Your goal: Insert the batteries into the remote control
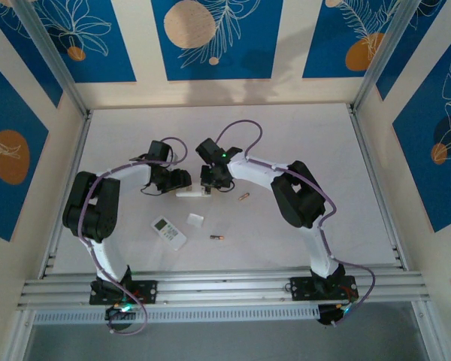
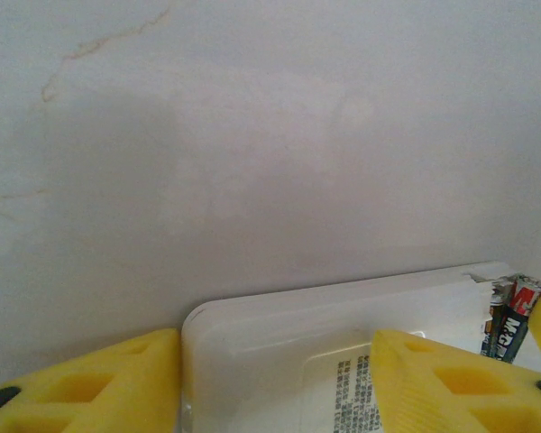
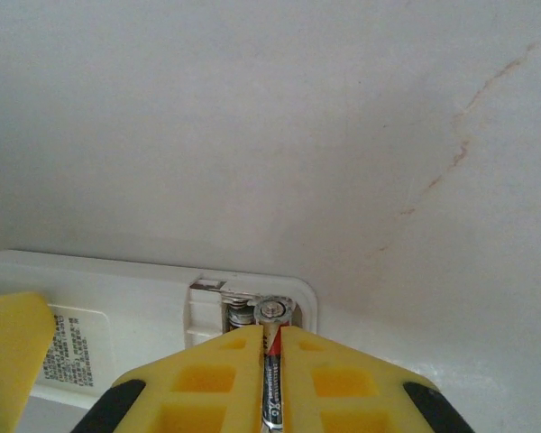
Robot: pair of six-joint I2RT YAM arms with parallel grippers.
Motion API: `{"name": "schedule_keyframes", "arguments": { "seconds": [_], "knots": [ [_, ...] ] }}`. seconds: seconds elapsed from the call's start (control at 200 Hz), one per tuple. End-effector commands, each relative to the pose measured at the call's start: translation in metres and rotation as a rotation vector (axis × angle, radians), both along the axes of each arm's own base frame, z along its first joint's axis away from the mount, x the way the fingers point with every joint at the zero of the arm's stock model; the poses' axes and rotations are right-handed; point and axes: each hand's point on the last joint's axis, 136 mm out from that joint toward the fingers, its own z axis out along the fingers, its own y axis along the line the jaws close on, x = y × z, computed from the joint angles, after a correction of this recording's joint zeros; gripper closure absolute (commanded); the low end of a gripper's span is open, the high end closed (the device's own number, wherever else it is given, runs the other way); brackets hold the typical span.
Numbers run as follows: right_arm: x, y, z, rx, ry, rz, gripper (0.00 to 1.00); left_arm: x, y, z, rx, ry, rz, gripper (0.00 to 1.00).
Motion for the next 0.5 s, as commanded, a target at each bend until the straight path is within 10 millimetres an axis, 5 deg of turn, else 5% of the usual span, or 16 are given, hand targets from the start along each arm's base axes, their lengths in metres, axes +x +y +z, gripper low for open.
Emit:
{"name": "schedule_keyframes", "arguments": {
  "seconds": [0.0,0.495],
  "knots": [
    [-0.025,-0.01,-0.034,-0.07,0.098,0.0,0.87,-0.029,-0.009,-0.013,-0.05,0.124,-0.022,0.43],
    [-0.061,-0.019,-0.058,-0.128,0.226,-0.015,0.89,-0.031,-0.009,-0.012,-0.054,0.123,-0.021,0.43]
  ]
}}
